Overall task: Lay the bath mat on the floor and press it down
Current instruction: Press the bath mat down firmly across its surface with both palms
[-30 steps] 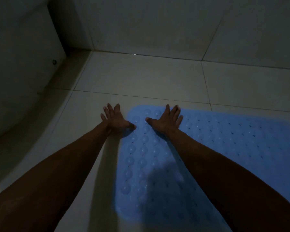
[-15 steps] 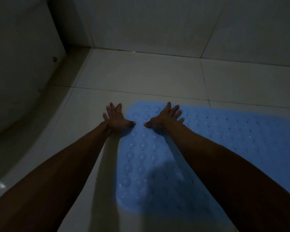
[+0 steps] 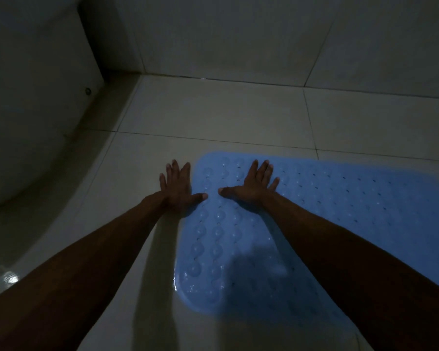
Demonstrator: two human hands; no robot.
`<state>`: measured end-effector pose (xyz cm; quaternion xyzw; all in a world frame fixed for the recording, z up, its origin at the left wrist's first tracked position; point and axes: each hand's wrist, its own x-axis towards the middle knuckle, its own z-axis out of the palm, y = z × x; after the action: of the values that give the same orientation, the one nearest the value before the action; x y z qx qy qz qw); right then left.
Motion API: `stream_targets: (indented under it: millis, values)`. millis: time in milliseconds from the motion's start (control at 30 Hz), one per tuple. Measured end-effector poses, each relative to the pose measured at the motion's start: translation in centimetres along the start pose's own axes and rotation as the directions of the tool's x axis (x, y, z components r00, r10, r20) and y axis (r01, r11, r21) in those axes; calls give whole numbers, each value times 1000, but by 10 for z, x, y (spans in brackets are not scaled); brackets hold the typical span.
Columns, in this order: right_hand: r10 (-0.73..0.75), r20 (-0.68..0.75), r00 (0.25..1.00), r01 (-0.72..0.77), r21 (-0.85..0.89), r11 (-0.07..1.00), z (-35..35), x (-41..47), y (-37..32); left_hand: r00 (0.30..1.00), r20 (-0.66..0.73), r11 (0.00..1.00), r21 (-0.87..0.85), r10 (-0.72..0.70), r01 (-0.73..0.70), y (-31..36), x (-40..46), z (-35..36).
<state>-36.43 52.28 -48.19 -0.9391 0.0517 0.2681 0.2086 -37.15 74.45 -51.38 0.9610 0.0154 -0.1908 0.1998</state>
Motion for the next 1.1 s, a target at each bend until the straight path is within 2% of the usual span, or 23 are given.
stream_targets:
  millis: [100,200,433,500,600,667,867,1100]
  values:
    - [7,86,996,-3,-54,999,-11,-2,1,1000,18,1000,-7,-7,7,5,1,0]
    - [40,68,997,-35,-76,996,-11,-6,-3,999,30,1000,2,-19,19,9,-3,-2]
    - [213,32,976,-215,59,975,-9,-20,-18,1000,25,1000,-24,-1,1,7,-10,-1]
    - [176,-9,984,-175,74,982,1,-24,-9,998,60,999,-45,-19,22,7,-12,-6]
    - [-5,-118,993,10,42,999,23,-29,11,990,144,1000,-22,-5,8,10,-15,-17]
    - [-60,-142,988,60,-1,998,29,-31,17,989,146,1000,-1,18,-19,8,-18,-17]
    - [-77,51,996,79,-46,996,14,-30,17,981,194,999,42,6,-14,8,-19,-19]
    - [4,34,999,-3,-32,999,16,-35,5,992,122,1000,11,20,-21,0,-19,-5]
